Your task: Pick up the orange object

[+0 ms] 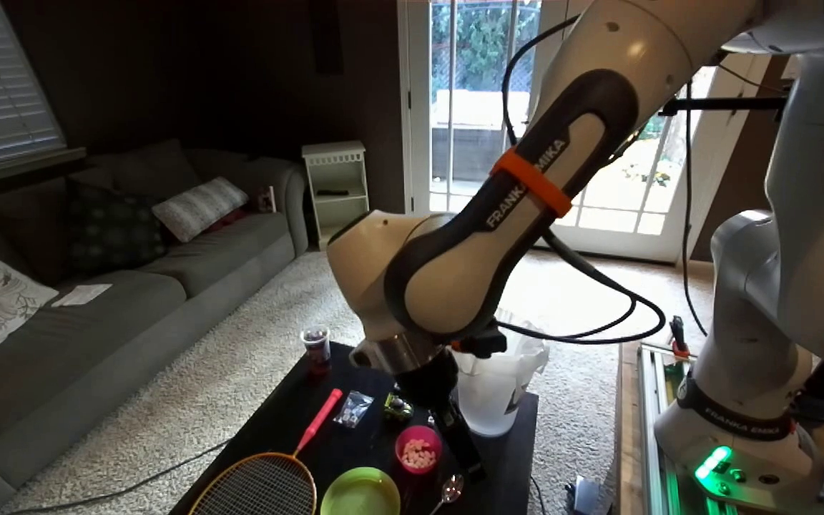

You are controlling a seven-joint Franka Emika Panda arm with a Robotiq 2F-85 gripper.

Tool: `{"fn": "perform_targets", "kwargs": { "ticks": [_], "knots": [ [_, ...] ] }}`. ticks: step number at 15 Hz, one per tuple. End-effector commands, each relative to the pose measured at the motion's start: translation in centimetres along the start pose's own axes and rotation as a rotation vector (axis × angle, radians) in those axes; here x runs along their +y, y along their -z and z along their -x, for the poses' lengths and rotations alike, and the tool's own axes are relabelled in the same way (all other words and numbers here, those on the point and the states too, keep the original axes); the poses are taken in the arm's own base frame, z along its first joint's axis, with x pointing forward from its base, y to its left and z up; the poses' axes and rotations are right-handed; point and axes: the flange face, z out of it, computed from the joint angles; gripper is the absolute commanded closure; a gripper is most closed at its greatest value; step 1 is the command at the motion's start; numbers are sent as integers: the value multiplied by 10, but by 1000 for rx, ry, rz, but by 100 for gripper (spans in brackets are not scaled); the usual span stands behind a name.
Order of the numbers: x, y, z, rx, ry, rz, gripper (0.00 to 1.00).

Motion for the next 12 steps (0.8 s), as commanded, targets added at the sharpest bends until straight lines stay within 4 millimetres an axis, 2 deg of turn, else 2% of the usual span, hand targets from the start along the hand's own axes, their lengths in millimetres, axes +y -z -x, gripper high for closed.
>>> {"fn": "perform_targets", "kwargs": {
  "ticks": [1,5,8,12],
  "knots": [
    [-8,-67,-56,-75,100,-93,0],
    [-9,-134,-106,-96,91,-135,0],
    [5,-173,-125,-131,15,-133,0],
    [26,-206,-136,-165,-104,-86,0]
  ]
}}
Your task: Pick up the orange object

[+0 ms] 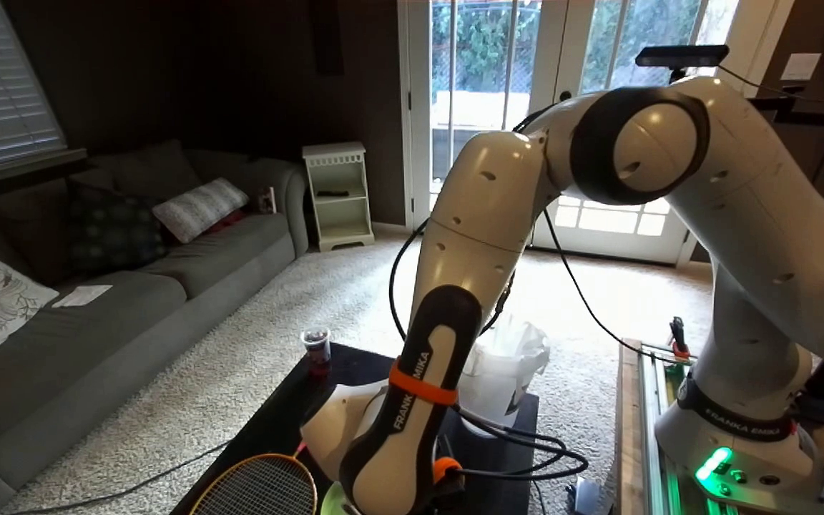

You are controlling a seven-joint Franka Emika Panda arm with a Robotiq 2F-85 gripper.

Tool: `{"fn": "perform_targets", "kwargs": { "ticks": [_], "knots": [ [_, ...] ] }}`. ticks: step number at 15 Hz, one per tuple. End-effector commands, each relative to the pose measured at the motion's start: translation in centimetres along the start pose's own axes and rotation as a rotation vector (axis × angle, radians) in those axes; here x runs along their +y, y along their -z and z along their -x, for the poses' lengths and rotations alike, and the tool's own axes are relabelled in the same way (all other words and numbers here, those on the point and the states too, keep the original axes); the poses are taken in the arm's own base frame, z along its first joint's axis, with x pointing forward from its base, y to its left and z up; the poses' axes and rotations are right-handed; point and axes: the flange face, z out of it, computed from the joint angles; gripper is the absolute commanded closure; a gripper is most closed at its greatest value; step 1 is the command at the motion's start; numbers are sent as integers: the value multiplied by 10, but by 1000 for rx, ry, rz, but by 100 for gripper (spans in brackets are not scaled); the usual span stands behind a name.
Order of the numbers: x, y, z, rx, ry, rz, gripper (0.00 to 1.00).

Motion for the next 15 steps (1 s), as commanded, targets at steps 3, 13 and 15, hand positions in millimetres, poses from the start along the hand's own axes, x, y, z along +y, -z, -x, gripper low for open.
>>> {"fn": "perform_targets", "kwargs": {
  "ticks": [3,13,15],
  "knots": [
    [18,-18,-12,-7,-77,18,0],
    [28,-53,-31,-53,-107,168,0],
    [29,-62,-38,-34,-130,239,0]
  ]
}}
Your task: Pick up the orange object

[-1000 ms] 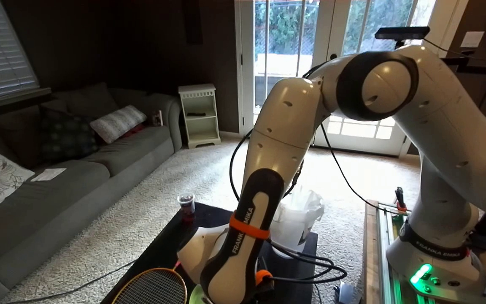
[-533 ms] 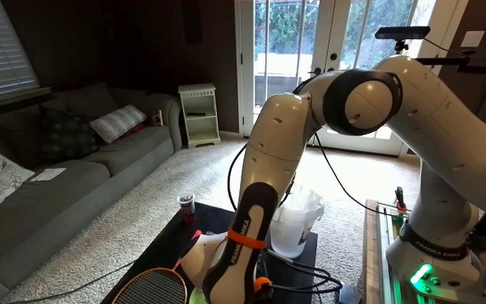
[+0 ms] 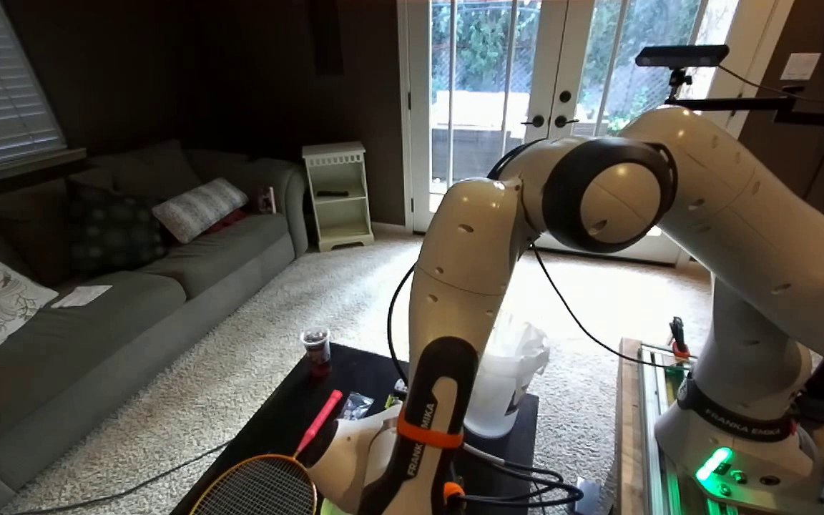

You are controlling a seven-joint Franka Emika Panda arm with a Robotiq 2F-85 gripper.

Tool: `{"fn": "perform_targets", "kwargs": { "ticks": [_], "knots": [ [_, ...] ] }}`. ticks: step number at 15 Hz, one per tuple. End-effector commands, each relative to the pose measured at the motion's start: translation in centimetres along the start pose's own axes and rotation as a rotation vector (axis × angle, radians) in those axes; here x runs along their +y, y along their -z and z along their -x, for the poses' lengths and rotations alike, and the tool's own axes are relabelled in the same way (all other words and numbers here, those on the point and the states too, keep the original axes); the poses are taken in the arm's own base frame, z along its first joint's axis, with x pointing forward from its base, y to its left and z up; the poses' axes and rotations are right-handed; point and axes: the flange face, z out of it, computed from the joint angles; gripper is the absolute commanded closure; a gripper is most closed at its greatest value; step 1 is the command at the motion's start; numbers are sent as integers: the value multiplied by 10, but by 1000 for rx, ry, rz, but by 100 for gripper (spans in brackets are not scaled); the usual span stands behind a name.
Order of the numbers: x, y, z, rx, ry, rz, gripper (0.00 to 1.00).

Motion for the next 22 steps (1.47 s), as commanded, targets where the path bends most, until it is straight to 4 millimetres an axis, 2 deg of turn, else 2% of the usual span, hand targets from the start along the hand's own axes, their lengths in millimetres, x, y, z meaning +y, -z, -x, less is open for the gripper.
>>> {"fn": "perform_targets", "kwargs": {
  "ticks": [1,7,8,9,12,15,22],
  "knots": [
    [-5,-19,-20,34,-47,131,0],
    [-3,-60,-34,106,-142,213,0],
    [-3,-62,-35,116,-146,195,0],
    [-4,-54,-28,91,-127,182,0],
    [-1,-64,-29,98,-138,179,0],
    [17,-88,-35,42,-217,189,0],
    [50,-128,-50,79,-324,212,0]
  ]
}}
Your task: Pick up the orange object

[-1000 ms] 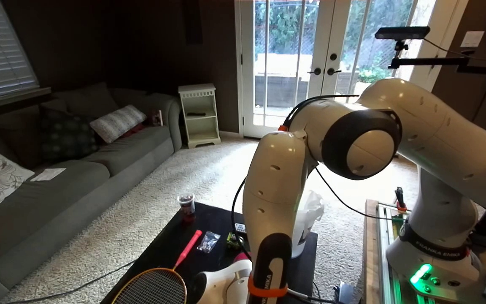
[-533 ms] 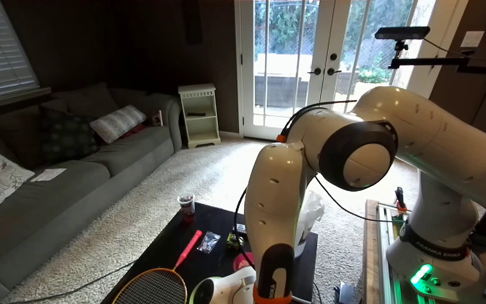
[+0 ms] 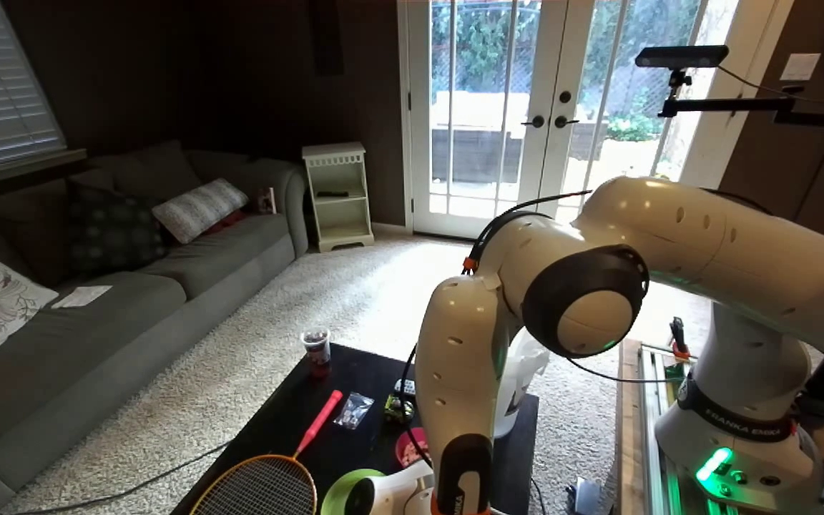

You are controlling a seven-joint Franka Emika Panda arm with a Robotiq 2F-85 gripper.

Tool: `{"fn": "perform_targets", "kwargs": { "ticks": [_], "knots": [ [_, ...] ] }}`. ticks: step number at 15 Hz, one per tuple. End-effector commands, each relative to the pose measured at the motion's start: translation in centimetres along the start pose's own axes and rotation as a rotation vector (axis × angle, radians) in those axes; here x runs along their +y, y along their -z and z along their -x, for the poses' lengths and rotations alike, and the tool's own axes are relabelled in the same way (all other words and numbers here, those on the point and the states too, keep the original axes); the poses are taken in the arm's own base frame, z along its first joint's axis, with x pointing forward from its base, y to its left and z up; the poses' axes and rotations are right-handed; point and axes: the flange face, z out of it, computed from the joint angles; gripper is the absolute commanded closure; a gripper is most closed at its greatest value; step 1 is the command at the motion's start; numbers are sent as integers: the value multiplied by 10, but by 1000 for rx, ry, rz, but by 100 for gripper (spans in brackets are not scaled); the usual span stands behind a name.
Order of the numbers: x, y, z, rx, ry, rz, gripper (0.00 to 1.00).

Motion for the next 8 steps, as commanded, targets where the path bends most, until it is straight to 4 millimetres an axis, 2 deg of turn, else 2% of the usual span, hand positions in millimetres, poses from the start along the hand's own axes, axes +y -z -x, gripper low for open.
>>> {"fn": "perform_targets", "kwargs": {
  "ticks": [1,8],
  "knots": [
    [2,-21,-16,27,-54,22,0],
    [10,-42,-28,43,-110,41,0]
  ]
}}
